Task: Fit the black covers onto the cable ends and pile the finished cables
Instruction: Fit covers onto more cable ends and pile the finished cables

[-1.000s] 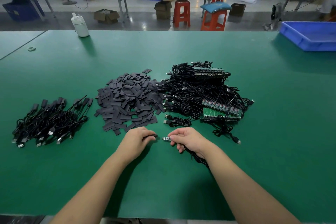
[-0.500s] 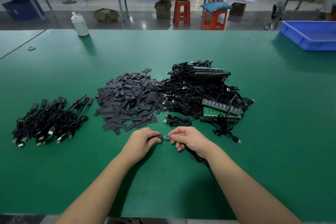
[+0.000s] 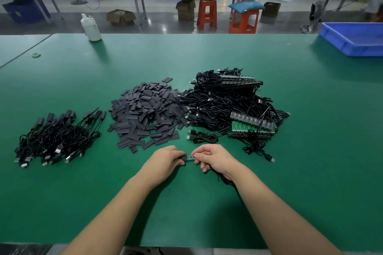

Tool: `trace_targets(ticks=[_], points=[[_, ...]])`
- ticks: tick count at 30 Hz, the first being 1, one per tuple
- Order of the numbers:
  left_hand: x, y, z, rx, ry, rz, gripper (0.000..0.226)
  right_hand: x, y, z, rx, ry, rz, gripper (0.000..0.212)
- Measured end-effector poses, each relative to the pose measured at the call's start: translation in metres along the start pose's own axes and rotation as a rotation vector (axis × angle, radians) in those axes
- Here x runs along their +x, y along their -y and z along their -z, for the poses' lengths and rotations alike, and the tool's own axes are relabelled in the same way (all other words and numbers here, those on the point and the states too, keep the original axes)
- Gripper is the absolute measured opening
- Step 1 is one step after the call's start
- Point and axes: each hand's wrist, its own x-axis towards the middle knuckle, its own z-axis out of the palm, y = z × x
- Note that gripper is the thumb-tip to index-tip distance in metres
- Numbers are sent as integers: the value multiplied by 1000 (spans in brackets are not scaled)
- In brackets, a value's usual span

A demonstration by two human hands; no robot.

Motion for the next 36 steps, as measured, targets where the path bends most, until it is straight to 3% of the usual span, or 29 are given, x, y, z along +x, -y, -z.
trace_targets(ticks=[20, 36], points=[[1, -12, 1, -80, -92, 34, 28, 0, -3, 6, 60, 13, 21, 8], [3, -19, -8, -49, -41, 8, 25, -1, -4, -1, 10, 9, 46, 4]])
